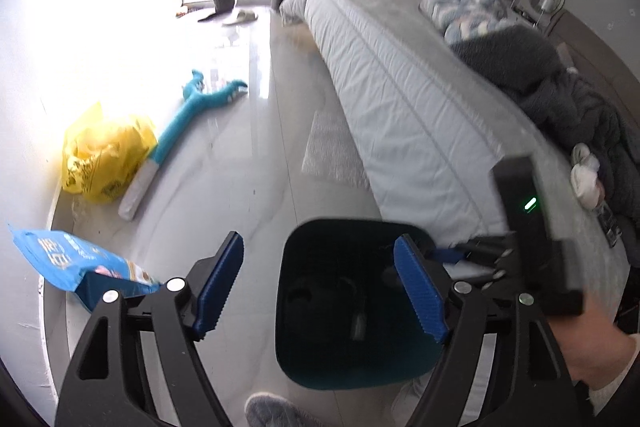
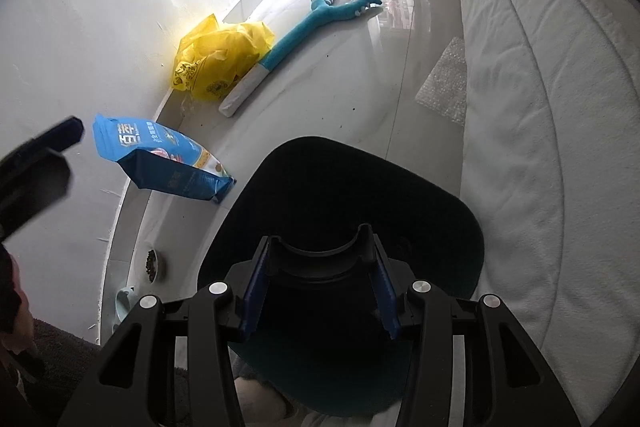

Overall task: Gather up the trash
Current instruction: 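Open both tools over the bin releasing the black pieces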

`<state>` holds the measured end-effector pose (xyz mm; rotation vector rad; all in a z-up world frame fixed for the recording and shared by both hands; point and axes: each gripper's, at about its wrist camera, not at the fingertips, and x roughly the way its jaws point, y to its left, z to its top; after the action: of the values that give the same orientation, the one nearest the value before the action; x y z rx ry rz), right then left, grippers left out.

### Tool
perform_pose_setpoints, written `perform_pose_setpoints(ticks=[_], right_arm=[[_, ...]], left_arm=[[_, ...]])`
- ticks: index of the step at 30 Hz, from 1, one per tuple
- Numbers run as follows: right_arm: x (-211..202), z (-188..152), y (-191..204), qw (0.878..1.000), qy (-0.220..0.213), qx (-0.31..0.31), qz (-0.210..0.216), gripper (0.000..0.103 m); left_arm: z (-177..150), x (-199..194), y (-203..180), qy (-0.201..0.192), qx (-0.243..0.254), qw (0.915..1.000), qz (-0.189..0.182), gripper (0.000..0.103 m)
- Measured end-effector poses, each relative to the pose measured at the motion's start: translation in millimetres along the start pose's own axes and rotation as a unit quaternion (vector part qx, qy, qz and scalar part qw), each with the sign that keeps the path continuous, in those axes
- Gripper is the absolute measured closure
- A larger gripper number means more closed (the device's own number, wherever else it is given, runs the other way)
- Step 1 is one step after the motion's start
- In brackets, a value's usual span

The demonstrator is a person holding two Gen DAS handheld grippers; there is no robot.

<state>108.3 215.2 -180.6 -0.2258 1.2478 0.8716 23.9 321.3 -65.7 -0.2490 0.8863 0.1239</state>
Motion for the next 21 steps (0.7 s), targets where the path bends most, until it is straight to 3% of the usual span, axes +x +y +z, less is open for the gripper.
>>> perform_pose_setpoints(ticks=[9,21], right_arm=[[28.4,-8.4,1.7,0.999,0.035,-0.009,-0.017,0.055],[39.2,-18.8,1.3,0.996,0.071,-0.02,-0.04,0.053]], left_arm=[[22.3,-41.8,-7.9,-0.102,0.009,0.9947,0.003,0.023],[27.9,-66.9,-32.9,-0.157,0.035,0.9869,-0.012,0.023]])
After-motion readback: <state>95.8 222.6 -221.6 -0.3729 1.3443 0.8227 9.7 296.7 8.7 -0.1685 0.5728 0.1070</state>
